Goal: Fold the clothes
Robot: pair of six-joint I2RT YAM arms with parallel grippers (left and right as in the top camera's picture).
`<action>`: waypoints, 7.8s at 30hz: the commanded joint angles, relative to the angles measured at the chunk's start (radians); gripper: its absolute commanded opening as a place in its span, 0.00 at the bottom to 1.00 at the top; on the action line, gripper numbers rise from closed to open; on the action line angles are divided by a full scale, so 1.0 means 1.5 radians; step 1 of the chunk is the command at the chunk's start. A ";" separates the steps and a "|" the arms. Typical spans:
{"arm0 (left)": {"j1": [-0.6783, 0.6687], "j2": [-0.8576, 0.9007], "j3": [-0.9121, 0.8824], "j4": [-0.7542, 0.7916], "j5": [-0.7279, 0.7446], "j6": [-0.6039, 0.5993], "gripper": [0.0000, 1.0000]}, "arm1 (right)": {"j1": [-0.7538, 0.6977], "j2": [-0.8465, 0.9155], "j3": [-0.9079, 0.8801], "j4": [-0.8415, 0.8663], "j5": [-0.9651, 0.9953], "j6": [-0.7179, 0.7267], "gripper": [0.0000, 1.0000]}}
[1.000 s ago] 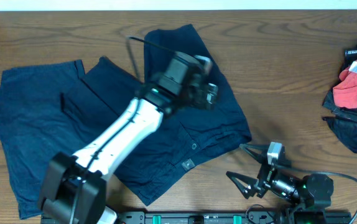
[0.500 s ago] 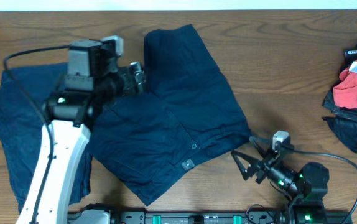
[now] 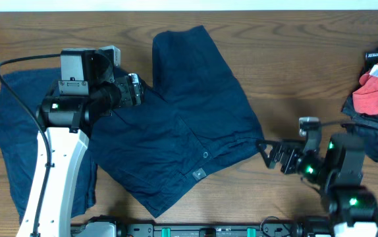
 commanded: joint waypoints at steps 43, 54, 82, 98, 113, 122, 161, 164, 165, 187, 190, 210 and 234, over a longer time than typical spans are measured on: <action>0.147 0.155 0.005 -0.007 -0.067 0.011 0.56 | 0.045 0.357 0.281 -0.240 0.031 -0.238 0.99; 0.151 0.191 0.005 -0.006 -0.135 -0.021 0.56 | 0.062 0.468 0.281 -0.280 0.215 -0.088 0.99; 0.151 0.197 0.005 -0.025 -0.116 -0.022 0.55 | 0.169 0.644 0.336 -0.142 0.237 -0.090 0.99; 0.151 0.197 0.005 -0.021 -0.100 -0.022 0.56 | 0.170 0.759 0.325 -0.117 0.185 -0.087 0.81; 0.151 0.198 0.005 -0.026 -0.056 -0.022 0.55 | 0.099 0.758 0.373 -0.057 0.213 -0.010 0.01; 0.135 0.198 0.005 -0.032 -0.029 -0.022 0.54 | 0.007 0.758 0.499 -0.083 0.253 -0.058 0.01; 0.024 0.310 0.004 -0.007 -0.129 0.006 0.61 | 0.167 0.759 0.625 -0.190 0.260 -0.036 0.99; 0.033 0.327 0.004 -0.007 -0.099 0.020 0.61 | 0.218 0.759 0.567 -0.170 0.259 -0.001 0.99; 0.036 0.327 0.004 -0.007 -0.091 0.022 0.61 | 0.234 0.759 0.548 -0.166 0.259 0.011 0.99; 0.065 0.327 0.004 -0.002 -0.068 0.023 0.64 | 0.397 0.496 0.267 -0.220 0.328 0.222 0.99; 0.065 0.327 0.004 -0.002 -0.064 0.023 0.64 | 0.397 0.450 0.222 -0.234 0.318 0.240 0.99; 0.065 0.327 0.004 -0.002 -0.064 0.023 0.64 | 0.396 0.421 0.042 -0.039 0.272 0.261 0.96; 0.070 0.327 0.004 0.014 -0.114 0.052 0.80 | 0.396 0.538 0.040 0.024 0.283 0.261 0.01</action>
